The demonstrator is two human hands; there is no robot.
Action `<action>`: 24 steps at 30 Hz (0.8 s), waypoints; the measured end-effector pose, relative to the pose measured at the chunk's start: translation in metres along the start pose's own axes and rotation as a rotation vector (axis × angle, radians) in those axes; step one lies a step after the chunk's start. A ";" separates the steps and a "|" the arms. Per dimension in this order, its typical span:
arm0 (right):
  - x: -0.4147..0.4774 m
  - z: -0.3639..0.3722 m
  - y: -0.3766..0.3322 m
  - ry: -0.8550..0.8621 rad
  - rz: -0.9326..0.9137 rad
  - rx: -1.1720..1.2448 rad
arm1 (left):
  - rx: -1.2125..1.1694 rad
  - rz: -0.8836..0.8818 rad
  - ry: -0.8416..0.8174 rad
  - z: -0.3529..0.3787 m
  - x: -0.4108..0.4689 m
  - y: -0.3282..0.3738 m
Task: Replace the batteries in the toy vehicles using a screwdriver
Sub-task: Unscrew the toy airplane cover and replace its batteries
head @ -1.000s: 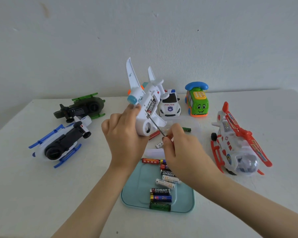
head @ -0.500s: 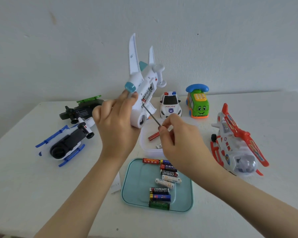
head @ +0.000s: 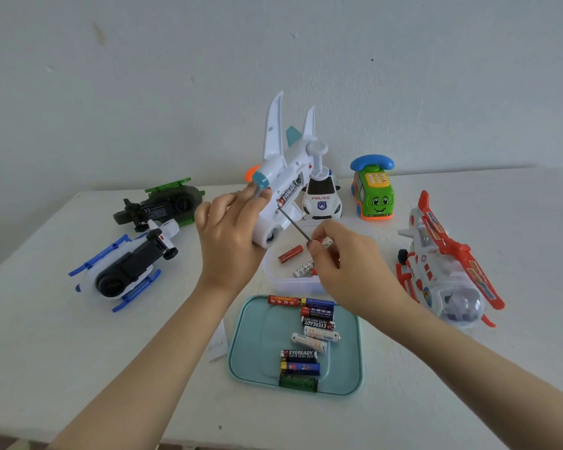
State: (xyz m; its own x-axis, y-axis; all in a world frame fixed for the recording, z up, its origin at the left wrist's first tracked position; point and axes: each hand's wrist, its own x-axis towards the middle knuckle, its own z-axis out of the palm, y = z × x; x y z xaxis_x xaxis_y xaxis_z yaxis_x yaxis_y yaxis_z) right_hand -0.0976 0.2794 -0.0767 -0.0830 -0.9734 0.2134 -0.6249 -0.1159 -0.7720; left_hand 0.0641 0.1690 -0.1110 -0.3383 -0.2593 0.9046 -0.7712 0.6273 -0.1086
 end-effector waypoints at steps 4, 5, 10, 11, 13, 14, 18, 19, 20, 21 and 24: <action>-0.001 0.009 0.001 0.038 0.030 0.007 | 0.008 -0.015 0.007 0.002 0.001 0.004; -0.003 0.013 0.000 0.057 0.039 0.005 | 0.033 -0.005 0.010 0.004 0.001 0.006; -0.006 0.017 0.005 0.046 0.100 0.011 | 0.095 0.041 0.023 0.012 -0.001 0.008; -0.006 0.015 0.007 0.031 0.111 0.006 | 0.094 0.040 0.023 0.013 -0.003 0.006; -0.006 0.009 0.011 -0.004 0.135 -0.012 | 0.088 0.034 0.011 0.014 -0.007 0.003; -0.005 0.006 0.013 -0.017 0.147 -0.025 | 0.087 0.031 0.001 0.015 -0.009 0.001; -0.002 -0.005 0.019 -0.064 0.201 -0.103 | 0.097 0.049 -0.013 0.016 -0.011 -0.003; -0.002 -0.007 0.019 -0.080 0.209 -0.126 | 0.100 0.064 -0.009 0.017 -0.011 -0.004; -0.002 -0.009 0.019 -0.095 0.213 -0.155 | 0.104 0.077 -0.004 0.017 -0.011 -0.005; -0.002 -0.012 0.019 -0.107 0.216 -0.190 | 0.108 0.084 -0.001 0.017 -0.011 -0.006; -0.002 -0.019 0.014 -0.123 0.205 -0.281 | 0.125 0.109 0.012 0.019 -0.011 -0.008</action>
State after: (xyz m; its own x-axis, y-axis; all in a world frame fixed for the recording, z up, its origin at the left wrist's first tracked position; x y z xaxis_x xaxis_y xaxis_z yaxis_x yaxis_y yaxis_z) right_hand -0.1214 0.2835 -0.0767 -0.1454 -0.9893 -0.0150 -0.7955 0.1259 -0.5928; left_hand 0.0642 0.1527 -0.1281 -0.4173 -0.1856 0.8896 -0.7920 0.5543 -0.2558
